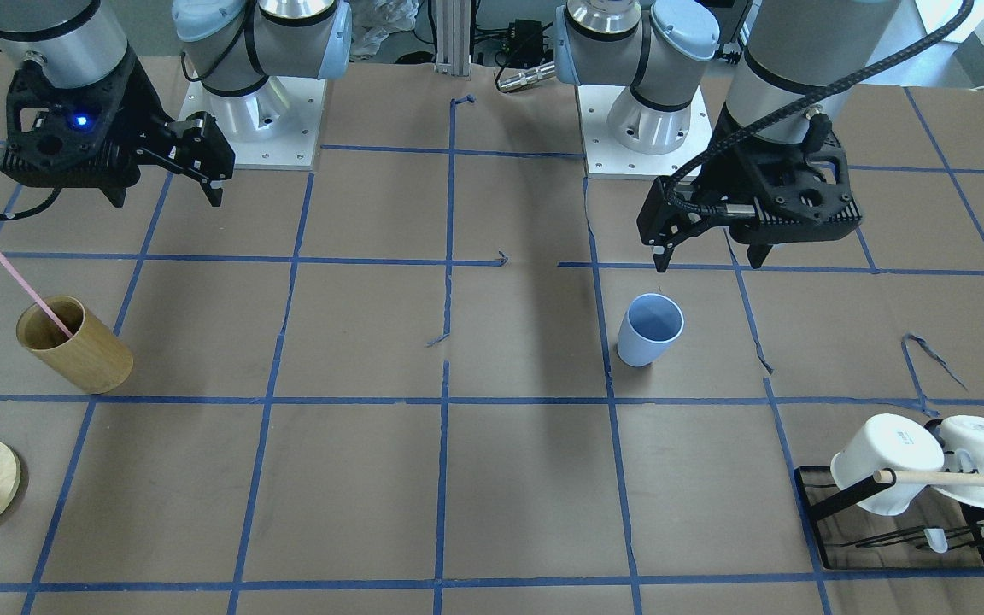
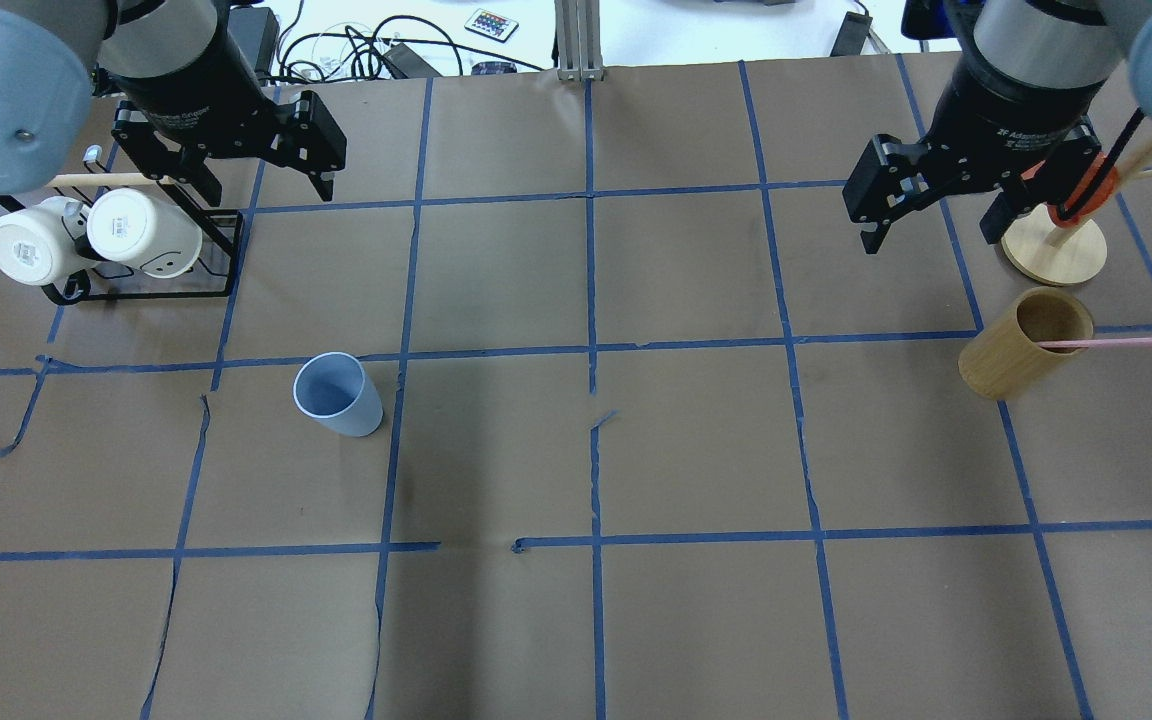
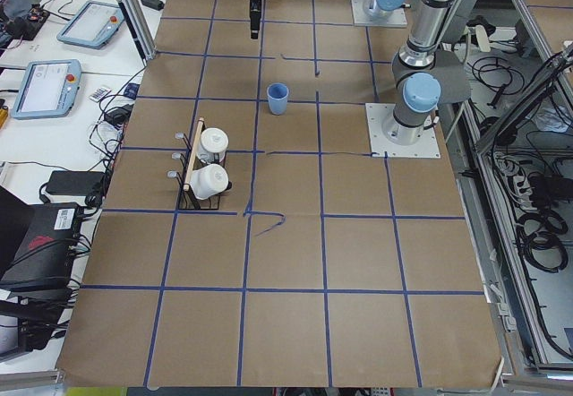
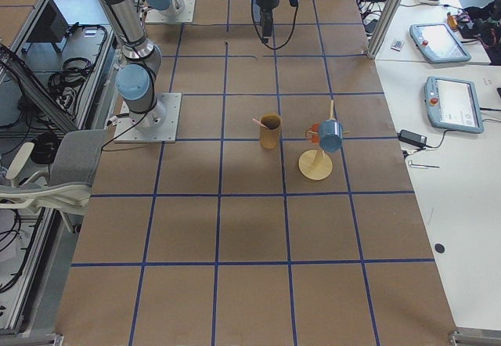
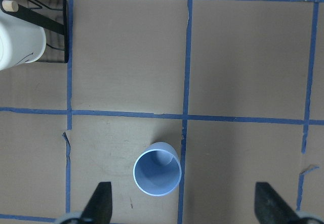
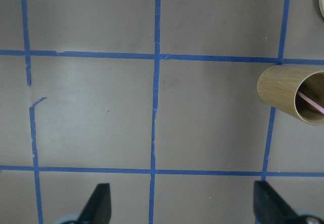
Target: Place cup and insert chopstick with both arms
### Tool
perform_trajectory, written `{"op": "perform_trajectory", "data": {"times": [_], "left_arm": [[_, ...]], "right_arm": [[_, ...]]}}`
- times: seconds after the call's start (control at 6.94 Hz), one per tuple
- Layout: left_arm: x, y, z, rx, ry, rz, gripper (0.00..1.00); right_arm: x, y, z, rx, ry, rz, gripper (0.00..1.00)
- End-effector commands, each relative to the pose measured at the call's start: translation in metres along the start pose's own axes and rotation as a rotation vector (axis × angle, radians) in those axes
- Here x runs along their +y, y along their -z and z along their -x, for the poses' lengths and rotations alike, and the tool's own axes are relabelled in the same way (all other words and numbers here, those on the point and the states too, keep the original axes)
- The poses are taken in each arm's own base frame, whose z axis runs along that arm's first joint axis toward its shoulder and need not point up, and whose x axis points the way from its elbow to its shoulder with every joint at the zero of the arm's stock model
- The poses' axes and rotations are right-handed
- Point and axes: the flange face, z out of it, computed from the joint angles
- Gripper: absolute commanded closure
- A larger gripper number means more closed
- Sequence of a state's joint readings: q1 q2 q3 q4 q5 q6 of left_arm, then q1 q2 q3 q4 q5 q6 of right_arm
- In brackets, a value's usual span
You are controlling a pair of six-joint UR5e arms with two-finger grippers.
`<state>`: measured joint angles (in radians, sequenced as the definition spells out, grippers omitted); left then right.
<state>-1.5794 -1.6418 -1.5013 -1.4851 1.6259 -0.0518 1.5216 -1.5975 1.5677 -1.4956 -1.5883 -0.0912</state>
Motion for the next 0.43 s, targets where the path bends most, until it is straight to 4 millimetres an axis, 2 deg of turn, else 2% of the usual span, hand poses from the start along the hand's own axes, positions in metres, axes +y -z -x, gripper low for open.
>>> {"op": "perform_trajectory", "data": {"times": [0.0,0.29], "left_arm": [[0.001,0.005,0.000,0.002,-0.001,-0.011,0.00],[0.012,0.020,-0.001,-0.001,-0.005,-0.030,0.00]], "right_arm": [[-0.001,-0.001,0.000,-0.004,0.001,0.000,0.00],[-0.001,-0.001,0.000,-0.005,0.002,0.000,0.00]]}}
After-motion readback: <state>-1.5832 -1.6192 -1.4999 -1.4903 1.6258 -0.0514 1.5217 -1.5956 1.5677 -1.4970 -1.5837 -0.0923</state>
